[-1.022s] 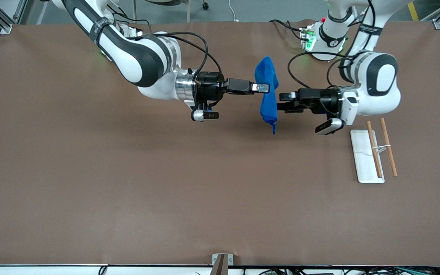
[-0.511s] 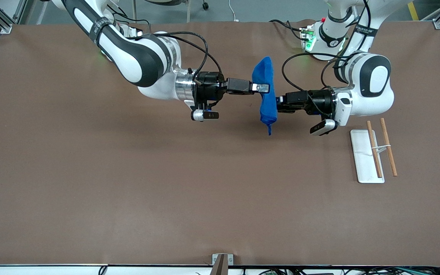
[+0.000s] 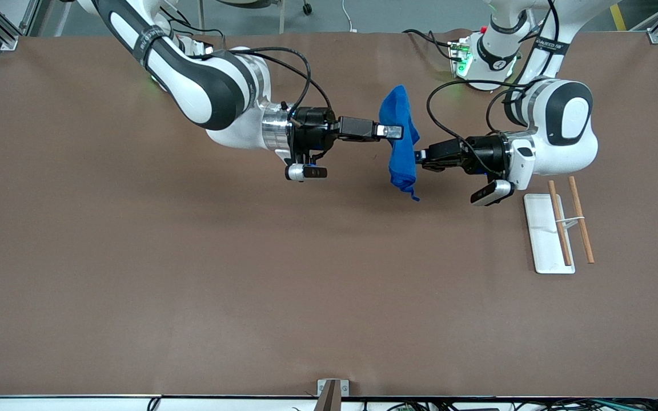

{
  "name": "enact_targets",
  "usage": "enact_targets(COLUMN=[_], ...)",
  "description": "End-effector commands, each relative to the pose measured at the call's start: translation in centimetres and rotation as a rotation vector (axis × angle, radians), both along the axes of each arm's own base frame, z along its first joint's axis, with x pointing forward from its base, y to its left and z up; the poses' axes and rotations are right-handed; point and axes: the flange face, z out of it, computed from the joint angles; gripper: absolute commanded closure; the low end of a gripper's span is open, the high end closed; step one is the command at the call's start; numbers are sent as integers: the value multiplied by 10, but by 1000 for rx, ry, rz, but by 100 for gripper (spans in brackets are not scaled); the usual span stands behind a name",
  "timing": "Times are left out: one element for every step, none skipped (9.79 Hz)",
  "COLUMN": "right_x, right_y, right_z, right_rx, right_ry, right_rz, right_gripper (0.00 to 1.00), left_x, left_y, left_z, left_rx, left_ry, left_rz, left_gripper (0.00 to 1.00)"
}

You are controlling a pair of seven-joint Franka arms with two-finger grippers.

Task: Right arm passes towel to left arm to hang
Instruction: 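Grasp the hanging towel with the left gripper beside the right gripper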

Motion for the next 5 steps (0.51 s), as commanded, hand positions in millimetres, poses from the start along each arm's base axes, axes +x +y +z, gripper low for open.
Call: enact_targets(right_x=[3,8,17,30,36], right_y=[-5,-13,-29,-45,-58], right_z=[-1,-6,-14,-20,-32], right_rx=[-2,-40,-178,-285,-326], right_ry=[0,3,-53,-144,-156], right_rz=[-23,-47,-75,-66,-66], right_gripper=[98,67,1,0,0], left_x=[4,5,3,4,6], left_y=[3,7,12,20,26], left_z=[-14,-14,-15,-15,-14], left_rx=[26,46,78,116,147], left_ry=[-10,-16,-23,-35,-46], left_rz=[11,0,-22,-40,-56], left_gripper=[100,100,100,100,100])
